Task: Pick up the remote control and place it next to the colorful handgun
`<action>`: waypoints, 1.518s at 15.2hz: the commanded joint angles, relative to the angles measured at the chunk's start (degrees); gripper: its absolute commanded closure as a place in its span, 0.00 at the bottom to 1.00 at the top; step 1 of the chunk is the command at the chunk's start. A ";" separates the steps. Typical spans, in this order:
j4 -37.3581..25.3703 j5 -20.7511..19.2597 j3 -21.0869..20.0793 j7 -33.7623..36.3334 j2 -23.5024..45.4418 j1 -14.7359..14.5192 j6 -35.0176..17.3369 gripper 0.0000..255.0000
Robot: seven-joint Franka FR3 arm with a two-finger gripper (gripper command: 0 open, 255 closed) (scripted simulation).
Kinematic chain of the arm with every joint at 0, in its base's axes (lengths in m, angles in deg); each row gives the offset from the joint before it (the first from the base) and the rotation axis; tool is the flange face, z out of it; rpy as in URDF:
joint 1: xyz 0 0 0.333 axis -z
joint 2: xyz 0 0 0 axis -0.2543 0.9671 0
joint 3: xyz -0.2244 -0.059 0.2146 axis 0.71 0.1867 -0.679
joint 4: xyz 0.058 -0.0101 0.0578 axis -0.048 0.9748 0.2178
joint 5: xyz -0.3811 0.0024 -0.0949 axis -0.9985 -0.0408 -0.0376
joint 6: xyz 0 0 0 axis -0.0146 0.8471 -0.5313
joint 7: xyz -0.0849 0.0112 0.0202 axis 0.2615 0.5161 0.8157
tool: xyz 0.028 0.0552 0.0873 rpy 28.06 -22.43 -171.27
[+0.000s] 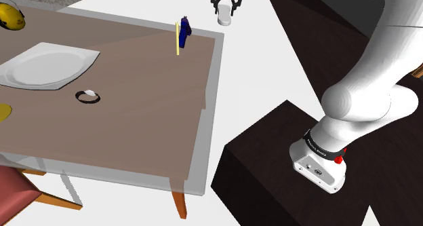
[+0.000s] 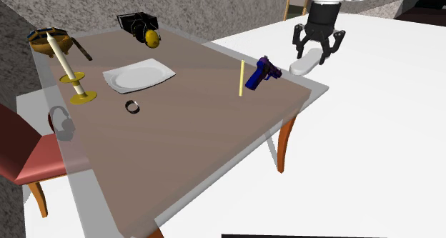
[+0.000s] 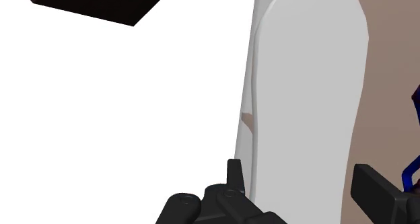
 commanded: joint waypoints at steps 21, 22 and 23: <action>12.73 -2.76 1.43 2.18 3.30 0.46 -15.30 1.00; 13.15 -2.97 1.54 2.33 3.57 0.41 -15.94 1.00; 13.56 -3.19 1.65 2.47 3.86 0.36 -16.58 1.00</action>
